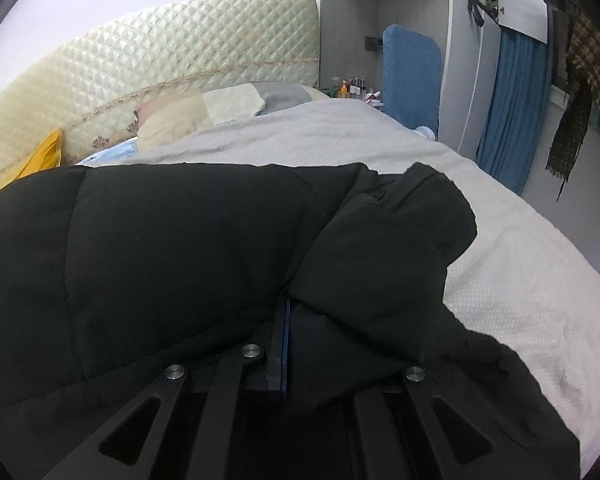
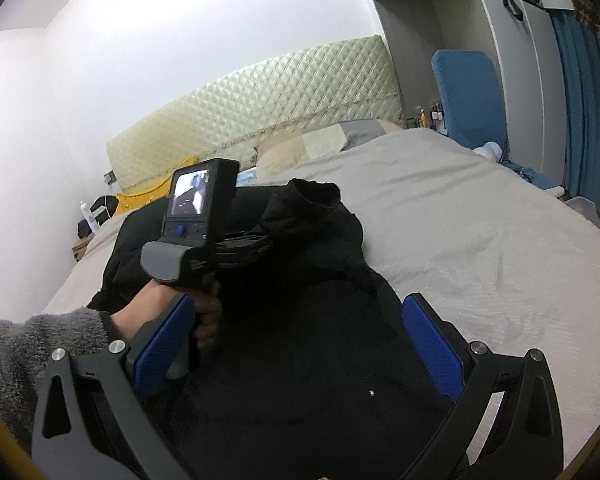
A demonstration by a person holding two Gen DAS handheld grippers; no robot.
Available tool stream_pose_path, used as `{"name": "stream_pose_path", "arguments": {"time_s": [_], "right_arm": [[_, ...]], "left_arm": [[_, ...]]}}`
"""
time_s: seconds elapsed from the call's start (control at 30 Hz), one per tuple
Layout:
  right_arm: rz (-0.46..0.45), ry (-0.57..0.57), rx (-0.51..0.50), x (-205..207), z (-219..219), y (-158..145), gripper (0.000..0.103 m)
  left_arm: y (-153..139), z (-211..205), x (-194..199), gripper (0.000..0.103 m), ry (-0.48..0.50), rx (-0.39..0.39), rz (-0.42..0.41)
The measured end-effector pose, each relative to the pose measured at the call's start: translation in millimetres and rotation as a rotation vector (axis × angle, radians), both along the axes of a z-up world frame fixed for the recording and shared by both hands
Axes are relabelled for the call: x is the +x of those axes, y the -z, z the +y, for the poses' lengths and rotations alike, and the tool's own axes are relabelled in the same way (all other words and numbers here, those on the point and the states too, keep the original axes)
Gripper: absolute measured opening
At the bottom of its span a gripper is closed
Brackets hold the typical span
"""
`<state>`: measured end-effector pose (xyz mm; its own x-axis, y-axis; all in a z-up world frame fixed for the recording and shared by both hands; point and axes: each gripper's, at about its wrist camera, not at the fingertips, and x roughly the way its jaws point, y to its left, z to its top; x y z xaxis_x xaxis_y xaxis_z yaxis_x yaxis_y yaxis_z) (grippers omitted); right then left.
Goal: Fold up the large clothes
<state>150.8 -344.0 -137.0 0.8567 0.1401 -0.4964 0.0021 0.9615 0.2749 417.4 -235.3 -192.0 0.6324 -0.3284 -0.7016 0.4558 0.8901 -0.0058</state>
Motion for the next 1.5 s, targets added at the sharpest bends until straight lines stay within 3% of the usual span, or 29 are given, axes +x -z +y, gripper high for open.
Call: {"name": "stream_pose_path", "arguments": {"time_s": [0.13,0.27,0.33,0.5,0.63,0.77,0.9,0.97,1.03,1.17,1.27,1.33,1.5], "right_arm": [[0.036,0.025,-0.015,12,0,11,0.103],[-0.010,0.062,-0.023,4,1,3,0.103],[-0.021,0.067,-0.040,0,4,0,0.103],[-0.040,0.078,-0.067,-11,9,-6,0.103],[-0.055,0.064,-0.096,-12,17,-10,0.103],[-0.093,0.038,-0.089,-9,26,-17,0.103],[-0.108,-0.051,-0.115,34,43,-23,0.103],[-0.076,-0.093,-0.082,64,46,-21,0.100],[-0.043,-0.104,-0.080,92,52,-16,0.090],[0.049,-0.110,-0.135,161,66,3,0.087],[0.125,-0.076,-0.264,208,77,26,0.088],[0.153,-0.086,-0.323,228,83,38,0.088],[0.174,-0.088,-0.307,250,85,53,0.090]], "left_arm": [[-18,5,-12,0.004,0.006,0.006,-0.039],[-45,20,-26,0.008,-0.006,-0.009,-0.068],[-54,27,-31,0.019,-0.012,-0.005,-0.045],[-68,43,-55,0.065,0.010,0.069,-0.022],[-84,64,-82,0.067,0.039,0.052,-0.050],[-106,110,-83,0.067,-0.034,-0.041,-0.054],[-112,160,-67,0.067,-0.140,-0.046,-0.061],[-108,186,-53,0.067,-0.186,-0.030,-0.055],[-101,205,-39,0.067,-0.213,-0.014,-0.044],[-78,234,-4,0.067,-0.281,0.007,-0.025],[-62,242,16,0.072,-0.263,-0.019,0.012],[-56,239,23,0.073,-0.243,0.007,-0.004],[-43,237,38,0.075,-0.226,0.027,-0.014]]}}
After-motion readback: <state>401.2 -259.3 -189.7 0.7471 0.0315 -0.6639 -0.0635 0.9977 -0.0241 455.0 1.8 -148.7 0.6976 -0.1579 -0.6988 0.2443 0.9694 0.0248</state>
